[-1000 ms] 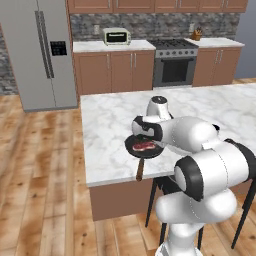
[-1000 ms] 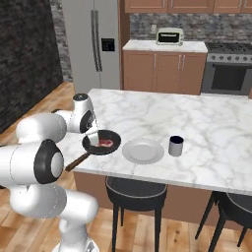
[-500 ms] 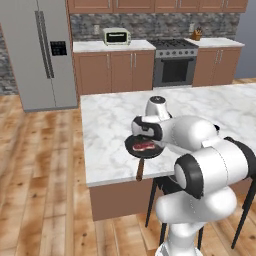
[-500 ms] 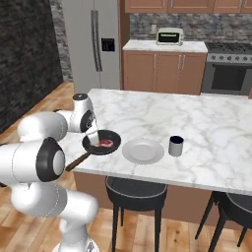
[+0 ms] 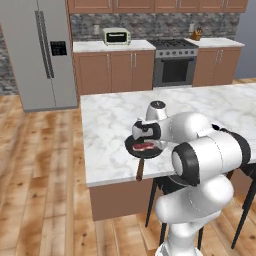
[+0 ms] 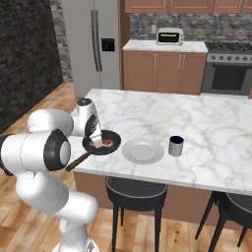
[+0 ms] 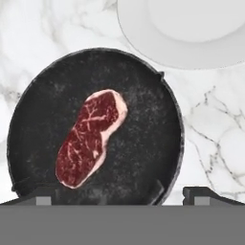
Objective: Pick up the pan with the steak in it and place it on the dining table. Then place the steak on the plate.
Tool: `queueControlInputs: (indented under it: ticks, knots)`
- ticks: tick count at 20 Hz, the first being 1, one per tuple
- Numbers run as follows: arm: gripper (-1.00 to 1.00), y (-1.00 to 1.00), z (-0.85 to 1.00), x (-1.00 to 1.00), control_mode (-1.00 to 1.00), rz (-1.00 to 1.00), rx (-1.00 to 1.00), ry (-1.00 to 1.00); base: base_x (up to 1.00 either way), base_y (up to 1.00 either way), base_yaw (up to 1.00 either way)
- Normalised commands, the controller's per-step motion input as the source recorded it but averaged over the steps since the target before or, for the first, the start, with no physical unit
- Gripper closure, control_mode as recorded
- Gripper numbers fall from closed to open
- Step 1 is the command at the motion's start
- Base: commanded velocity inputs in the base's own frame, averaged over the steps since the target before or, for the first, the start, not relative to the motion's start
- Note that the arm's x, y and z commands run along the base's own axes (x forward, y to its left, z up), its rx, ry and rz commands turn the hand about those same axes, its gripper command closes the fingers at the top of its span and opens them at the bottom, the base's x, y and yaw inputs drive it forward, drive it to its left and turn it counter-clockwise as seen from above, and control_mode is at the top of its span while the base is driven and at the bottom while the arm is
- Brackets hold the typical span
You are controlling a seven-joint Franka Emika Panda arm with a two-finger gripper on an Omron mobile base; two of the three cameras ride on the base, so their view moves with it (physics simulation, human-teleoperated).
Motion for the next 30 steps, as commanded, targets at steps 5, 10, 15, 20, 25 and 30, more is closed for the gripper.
queueControlInputs:
  ticks: [5, 10, 15, 20, 25, 30]
  knots:
    - [-1.00, 0.00, -0.15, 0.62, -1.00, -0.06, 0.00, 0.00, 0.00, 0.00, 0.00]
    - [-1.00, 0.03, -0.14, 0.33, -1.00, -0.04, 0.00, 0.02, 0.00, 0.00, 0.00]
    - [-1.00, 0.00, -0.03, 0.07, -1.00, 0.00, 0.00, 0.03, 0.00, 0.00, 0.00]
    - [-1.00, 0.00, -0.20, 0.12, -1.00, 0.00, 0.00, 0.06, 0.00, 0.00, 0.00]
    - [-1.00, 0.00, -0.25, 0.00, -1.00, 0.00, -0.01, 0.08, 0.00, 0.00, 0.00]
    - [-1.00, 0.00, -0.16, 0.00, -1.00, 0.00, 0.00, 0.06, 0.00, 0.00, 0.00]
